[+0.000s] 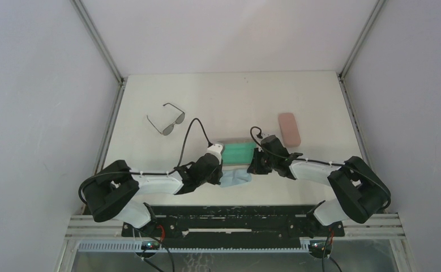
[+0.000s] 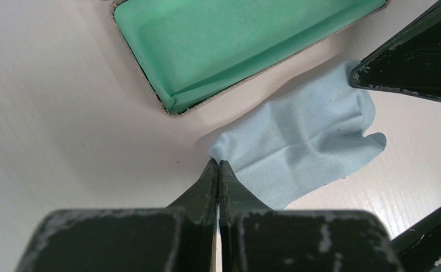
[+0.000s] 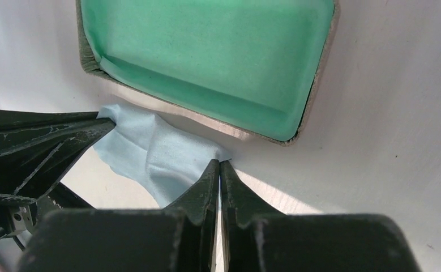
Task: Organize the sunglasses
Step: Pick up the glasses cleaning cloth from the center of the board.
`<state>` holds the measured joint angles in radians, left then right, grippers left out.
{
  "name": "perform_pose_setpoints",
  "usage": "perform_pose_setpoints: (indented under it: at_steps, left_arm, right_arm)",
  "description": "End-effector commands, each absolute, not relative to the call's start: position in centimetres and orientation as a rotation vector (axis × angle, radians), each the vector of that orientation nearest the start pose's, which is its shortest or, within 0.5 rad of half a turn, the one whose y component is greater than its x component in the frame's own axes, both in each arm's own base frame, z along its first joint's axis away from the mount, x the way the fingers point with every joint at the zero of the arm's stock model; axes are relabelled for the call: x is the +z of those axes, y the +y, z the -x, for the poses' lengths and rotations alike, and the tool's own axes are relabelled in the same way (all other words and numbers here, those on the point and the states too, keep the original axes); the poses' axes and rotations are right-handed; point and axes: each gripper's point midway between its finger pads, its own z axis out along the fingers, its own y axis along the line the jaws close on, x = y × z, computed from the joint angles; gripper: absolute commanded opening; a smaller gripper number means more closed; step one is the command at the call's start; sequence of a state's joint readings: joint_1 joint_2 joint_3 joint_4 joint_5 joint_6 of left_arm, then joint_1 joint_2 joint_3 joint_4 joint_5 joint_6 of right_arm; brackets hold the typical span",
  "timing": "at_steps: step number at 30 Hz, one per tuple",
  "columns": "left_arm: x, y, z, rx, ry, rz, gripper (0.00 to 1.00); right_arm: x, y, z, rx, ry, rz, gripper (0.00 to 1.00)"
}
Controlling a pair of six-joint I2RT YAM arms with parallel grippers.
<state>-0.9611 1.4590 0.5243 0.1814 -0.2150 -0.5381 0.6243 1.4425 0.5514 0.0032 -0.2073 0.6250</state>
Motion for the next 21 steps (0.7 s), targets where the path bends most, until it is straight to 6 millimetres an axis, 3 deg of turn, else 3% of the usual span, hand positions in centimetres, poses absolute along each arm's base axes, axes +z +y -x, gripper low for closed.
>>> perform_pose_setpoints:
  at_steps: [1, 8, 18, 21]
  left_arm:
    - [2.4, -27.3, -21.7, -0.503, 2.299, -0.393, 0.00]
    - [2.3, -27.2, -21.7, -0.501, 2.300, -0.395, 0.00]
    - [2.6, -27.3, -21.8, -0.502, 2.293, -0.408, 0.00]
    - [2.7, -27.5, -21.9, -0.506, 2.292, -0.410, 0.00]
  right_arm:
    - [4.6, 24.2, -23.9, 0.801, 2.480, 0.106, 0.00]
    - [5.6, 23.3, -24.4, 0.802, 2.454, 0.082, 0.00]
    - [5.3, 23.0, -25.2, 0.809, 2.459, 0.045, 0.00]
    - [5.5, 23.1, -25.3, 0.817, 2.456, 0.049, 0.06]
